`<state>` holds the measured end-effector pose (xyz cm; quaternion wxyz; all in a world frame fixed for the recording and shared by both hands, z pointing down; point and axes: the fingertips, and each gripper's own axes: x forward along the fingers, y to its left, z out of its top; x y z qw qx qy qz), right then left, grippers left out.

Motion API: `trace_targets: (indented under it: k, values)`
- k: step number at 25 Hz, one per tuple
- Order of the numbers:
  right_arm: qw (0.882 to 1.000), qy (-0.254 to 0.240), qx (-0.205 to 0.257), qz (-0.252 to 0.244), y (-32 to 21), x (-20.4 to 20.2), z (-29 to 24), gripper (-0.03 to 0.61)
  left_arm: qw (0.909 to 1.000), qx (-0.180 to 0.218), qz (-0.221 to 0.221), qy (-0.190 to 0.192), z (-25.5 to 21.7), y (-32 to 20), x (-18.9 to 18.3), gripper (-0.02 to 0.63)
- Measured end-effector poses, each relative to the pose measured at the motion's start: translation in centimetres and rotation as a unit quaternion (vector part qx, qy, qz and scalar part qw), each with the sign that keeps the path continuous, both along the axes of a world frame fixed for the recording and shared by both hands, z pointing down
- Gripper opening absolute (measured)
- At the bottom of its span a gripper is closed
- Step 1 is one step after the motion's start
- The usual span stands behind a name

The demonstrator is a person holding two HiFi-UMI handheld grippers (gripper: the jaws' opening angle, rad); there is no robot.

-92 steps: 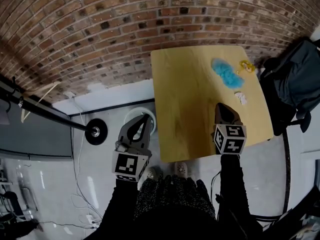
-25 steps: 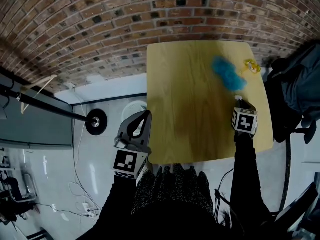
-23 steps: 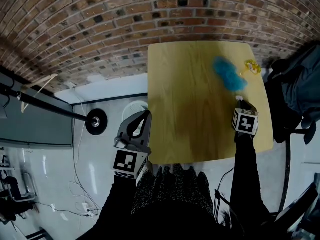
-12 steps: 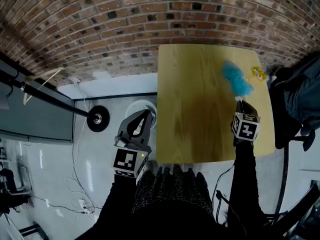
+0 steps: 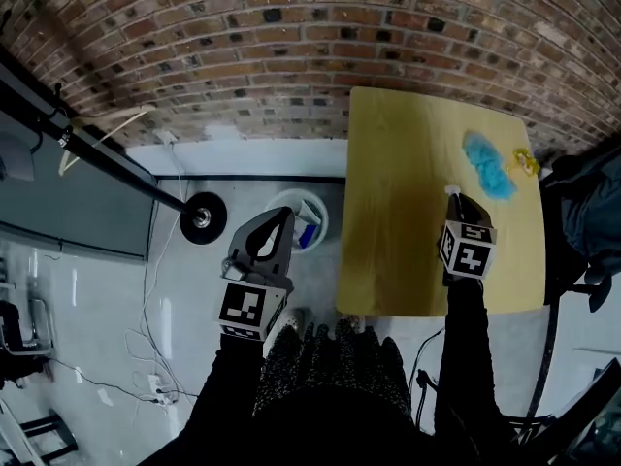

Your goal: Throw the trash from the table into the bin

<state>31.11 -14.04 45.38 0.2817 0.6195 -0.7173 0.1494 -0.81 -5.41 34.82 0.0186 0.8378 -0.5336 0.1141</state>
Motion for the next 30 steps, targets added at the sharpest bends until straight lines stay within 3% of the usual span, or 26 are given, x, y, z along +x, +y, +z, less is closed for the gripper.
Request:
trace_targets:
  k: [13, 21, 30]
  values:
    - [0.996, -0.030, 0.014, -0.078, 0.4, -17.2, -0.8, 0.037, 0.9984, 0.003, -0.054, 0.015, -0.2, 1.5, -11.6, 0.006]
    - [0.990, -0.040, 0.022, -0.132, 1.1, -27.0, -0.7, 0.037, 0.9980, 0.004, -0.062, 0.010, 0.4, 2.6, -17.2, 0.006]
    - [0.986, -0.054, 0.015, -0.156, 2.5, -33.9, 1.3, 0.037, 0.9981, 0.000, -0.060, 0.015, 1.6, 3.6, -21.1, 0.006]
